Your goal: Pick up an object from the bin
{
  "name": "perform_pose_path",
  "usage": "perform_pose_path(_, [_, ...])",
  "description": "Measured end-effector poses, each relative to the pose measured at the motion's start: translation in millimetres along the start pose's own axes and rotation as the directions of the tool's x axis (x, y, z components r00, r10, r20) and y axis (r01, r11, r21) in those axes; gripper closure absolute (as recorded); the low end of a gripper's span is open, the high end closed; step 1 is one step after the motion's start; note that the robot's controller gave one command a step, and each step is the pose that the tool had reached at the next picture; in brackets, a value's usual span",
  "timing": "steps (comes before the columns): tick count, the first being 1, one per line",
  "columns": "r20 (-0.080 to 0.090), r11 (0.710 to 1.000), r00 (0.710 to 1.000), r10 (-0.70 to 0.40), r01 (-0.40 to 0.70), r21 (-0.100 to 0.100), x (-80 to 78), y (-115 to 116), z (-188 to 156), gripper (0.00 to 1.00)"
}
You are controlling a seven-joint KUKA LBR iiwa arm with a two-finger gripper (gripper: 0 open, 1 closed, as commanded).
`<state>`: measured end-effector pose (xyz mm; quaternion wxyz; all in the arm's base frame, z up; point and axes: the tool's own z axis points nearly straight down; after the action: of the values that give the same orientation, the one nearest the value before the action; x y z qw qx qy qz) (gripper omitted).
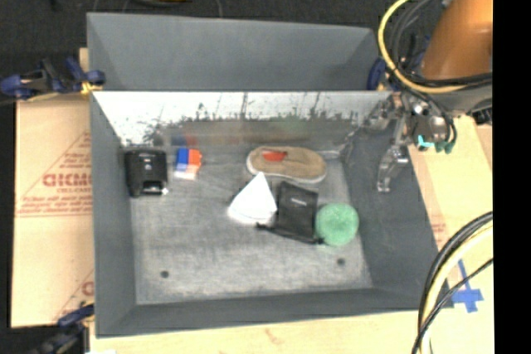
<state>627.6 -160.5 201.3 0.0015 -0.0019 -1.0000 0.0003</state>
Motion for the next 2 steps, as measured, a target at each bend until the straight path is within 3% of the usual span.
perform_pose_path(1, [0.008,1.000,1.000,-0.003,0.003,0.002,-1.7,0.4,-5.1,0.00])
perform_pose_path(2, [0.008,0.990,0.990,-0.143,0.143,0.005,33.5,42.1,124.7,1.00])
